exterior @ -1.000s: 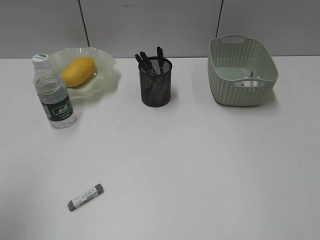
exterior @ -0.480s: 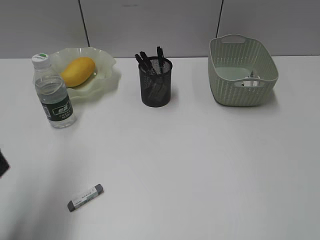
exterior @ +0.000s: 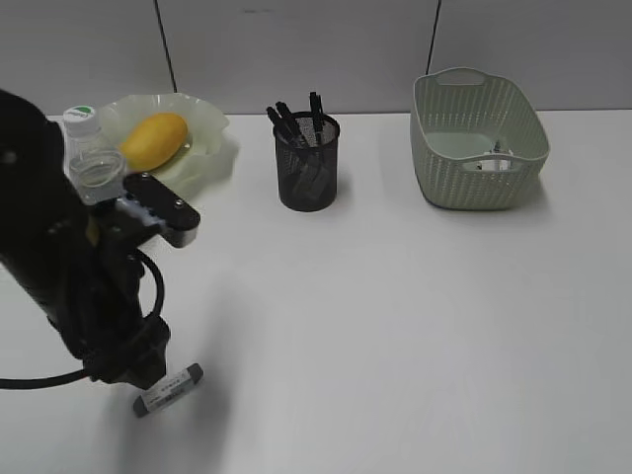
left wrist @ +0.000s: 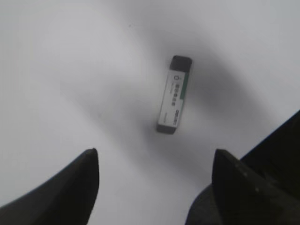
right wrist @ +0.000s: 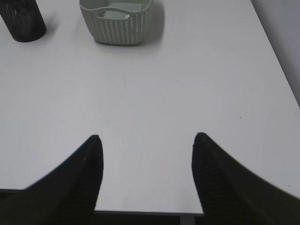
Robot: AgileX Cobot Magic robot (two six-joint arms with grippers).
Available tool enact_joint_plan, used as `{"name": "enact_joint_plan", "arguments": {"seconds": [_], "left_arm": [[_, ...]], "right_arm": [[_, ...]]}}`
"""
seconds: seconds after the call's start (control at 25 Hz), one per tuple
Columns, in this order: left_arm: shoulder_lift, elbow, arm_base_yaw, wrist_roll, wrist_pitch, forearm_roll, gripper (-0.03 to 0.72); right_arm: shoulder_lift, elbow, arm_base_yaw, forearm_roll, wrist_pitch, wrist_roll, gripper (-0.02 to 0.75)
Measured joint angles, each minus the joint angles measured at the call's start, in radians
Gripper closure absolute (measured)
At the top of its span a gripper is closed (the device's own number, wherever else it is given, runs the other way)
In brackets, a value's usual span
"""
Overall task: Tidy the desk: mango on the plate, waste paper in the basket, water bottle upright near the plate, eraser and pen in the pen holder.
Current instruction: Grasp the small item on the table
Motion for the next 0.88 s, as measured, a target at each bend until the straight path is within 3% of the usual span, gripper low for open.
{"name": "enact_joint_plan", "arguments": {"seconds": [0.12, 0.32, 0.88], "left_arm": [[0.067, -0.02, -0.031, 0.0, -0.027, 0.021, 0.155], [0.163, -0.065, -0.07, 0.0, -0.038, 0.037, 0.27], [0.292, -0.068, -0.076, 0.0, -0.094, 0.042, 0.36]], "right_arm": [[0.0, 0.0, 0.0, 0.0, 0.0, 0.0, 0.26], [0.0, 0.0, -0.001, 0.0, 0.0, -0.001, 0.26], [0.0, 0.0, -0.001, 0.0, -0.001, -0.001, 0.26]]}}
